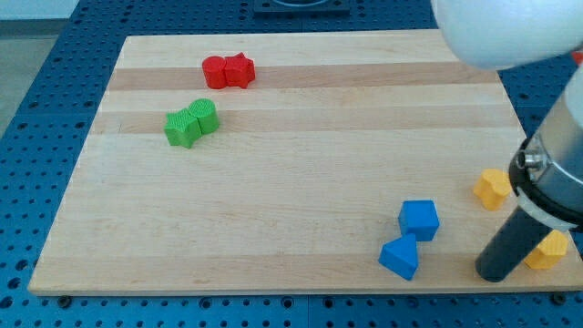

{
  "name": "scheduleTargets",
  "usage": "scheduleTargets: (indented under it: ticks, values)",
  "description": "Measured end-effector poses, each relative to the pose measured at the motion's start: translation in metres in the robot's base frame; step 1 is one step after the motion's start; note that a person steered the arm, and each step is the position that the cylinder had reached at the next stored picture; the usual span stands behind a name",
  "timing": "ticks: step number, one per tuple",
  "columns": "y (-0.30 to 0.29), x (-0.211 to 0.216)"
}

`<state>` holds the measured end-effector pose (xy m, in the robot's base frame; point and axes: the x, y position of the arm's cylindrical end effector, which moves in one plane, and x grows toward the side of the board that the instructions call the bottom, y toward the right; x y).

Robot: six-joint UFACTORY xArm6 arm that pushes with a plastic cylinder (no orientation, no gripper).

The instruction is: Push yellow hexagon close to the yellow heart

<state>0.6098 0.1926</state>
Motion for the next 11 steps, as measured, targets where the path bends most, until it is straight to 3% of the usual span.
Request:
scheduleTargets:
  ticks: [5, 7, 9, 11]
  values:
    - [0.005, 0.009]
    - [0.048, 0.008]
    - [0.148, 0.003]
    - [0.142, 0.006]
